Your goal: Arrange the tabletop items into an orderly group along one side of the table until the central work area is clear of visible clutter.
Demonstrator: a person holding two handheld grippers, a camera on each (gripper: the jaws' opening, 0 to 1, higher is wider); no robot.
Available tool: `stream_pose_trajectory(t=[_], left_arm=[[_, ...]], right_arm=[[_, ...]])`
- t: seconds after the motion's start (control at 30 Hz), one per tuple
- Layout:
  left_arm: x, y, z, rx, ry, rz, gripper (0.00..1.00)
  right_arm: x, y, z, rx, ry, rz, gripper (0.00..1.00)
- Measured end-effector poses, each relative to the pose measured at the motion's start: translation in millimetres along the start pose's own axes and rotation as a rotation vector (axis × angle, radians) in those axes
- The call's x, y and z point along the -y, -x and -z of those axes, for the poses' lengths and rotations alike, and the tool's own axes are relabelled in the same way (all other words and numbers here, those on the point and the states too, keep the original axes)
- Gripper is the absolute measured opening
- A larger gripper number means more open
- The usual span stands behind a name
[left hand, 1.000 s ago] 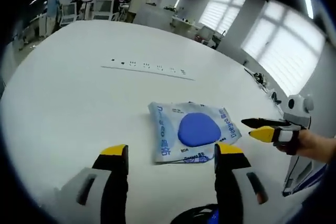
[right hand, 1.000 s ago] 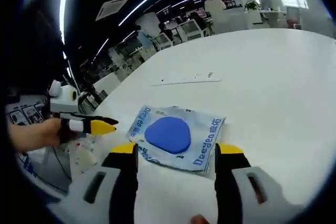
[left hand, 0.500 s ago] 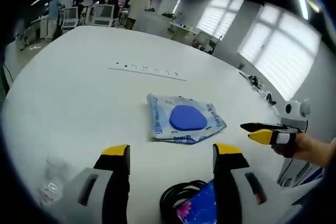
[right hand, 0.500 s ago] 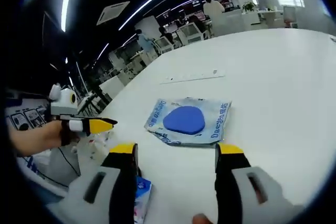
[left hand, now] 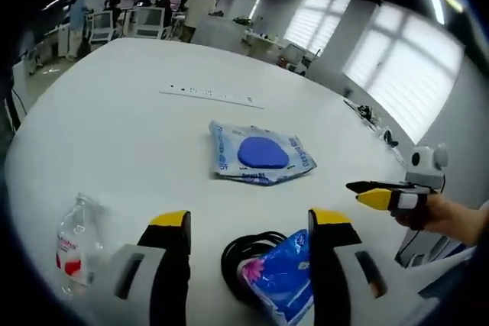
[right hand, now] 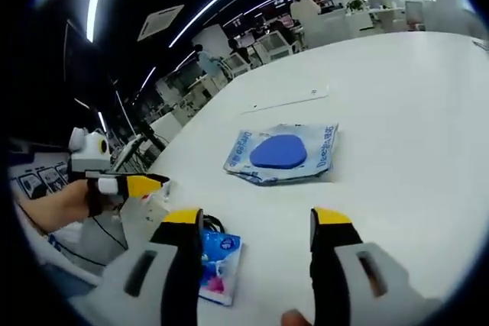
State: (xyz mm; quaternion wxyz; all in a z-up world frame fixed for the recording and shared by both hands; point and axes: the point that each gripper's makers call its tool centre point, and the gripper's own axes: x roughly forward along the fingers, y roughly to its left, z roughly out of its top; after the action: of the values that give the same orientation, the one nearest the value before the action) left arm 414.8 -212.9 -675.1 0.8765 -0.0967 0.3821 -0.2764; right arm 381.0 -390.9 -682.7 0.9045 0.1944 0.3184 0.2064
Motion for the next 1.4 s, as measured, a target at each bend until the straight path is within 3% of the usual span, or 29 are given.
stream_pose_trajectory(t=[0.37, 0.6, 0.9, 1.0, 1.4], left_arm=[[13.0, 22, 35.2, -0.011, 0.013, -0.008, 0.6], [16.6, 36, 67.5, -0.038, 0.032, -0.021, 0.59], [23.0, 41, 93.1, -0.056, 0.043, -0.039, 0.54], [27.0, 40, 102.2, -0.078, 0.013, -0.038, 0.49], [31.6, 31, 107.2, -0.113, -0.02, -0.018, 0.43]], right_arm=[[-14, 14, 25.6, -0.015, -0.001, -0.01, 0.54], [-25, 9, 50.5, -0.059, 0.014, -0.028, 0.52], [-35, 5, 77.8, -0.129, 0.006, -0.026, 0.45], [-35, 3, 81.8, -0.146, 0.008, -0.023, 0.41], [-32, 1, 92.8, -0.2, 0.007, -0.012, 0.36]])
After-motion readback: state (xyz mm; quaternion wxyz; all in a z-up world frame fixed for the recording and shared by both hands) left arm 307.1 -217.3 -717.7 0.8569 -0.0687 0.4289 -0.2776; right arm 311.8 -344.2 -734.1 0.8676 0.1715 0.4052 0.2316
